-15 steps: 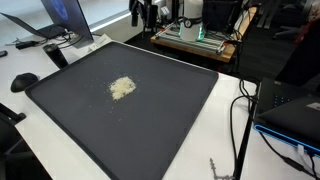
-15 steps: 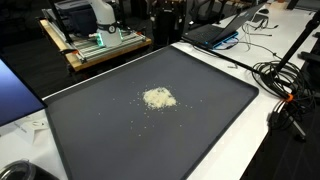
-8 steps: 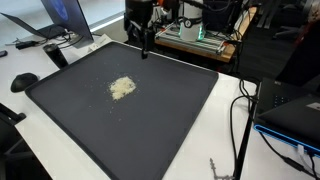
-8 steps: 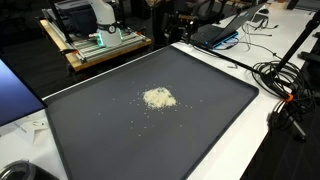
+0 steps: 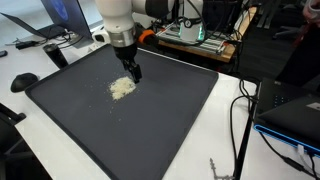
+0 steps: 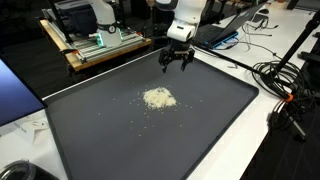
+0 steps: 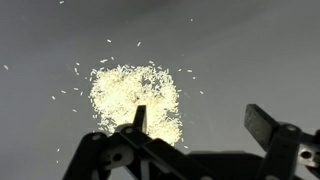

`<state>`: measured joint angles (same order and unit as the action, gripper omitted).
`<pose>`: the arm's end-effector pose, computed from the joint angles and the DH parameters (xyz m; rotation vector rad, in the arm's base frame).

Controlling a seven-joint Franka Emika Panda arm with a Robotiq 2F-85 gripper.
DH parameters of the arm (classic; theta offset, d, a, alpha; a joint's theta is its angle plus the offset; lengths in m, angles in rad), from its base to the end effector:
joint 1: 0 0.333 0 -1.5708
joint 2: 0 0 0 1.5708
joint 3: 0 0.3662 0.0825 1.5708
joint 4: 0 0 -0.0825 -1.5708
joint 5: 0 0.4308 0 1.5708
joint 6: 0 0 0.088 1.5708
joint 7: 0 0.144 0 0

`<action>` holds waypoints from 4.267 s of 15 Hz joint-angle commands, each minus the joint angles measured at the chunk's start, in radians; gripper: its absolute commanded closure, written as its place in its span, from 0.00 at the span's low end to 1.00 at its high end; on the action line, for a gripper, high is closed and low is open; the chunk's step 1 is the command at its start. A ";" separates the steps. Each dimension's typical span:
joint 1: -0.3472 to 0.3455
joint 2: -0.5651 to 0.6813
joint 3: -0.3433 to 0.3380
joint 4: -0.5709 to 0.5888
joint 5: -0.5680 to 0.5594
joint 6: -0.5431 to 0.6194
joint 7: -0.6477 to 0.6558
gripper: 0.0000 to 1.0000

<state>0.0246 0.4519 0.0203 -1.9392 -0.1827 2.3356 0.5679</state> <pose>0.6684 0.0219 0.2194 2.9529 -0.5901 -0.0245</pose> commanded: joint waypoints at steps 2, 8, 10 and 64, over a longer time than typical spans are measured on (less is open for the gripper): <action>-0.008 0.095 -0.054 0.025 0.181 0.088 0.009 0.00; -0.004 0.117 -0.133 -0.041 0.330 0.162 0.111 0.00; 0.007 0.113 -0.162 -0.054 0.341 0.184 0.191 0.00; 0.036 0.207 -0.206 0.072 0.273 0.153 0.377 0.99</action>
<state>0.0478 0.6490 -0.1733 -1.8898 0.1099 2.5115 0.9385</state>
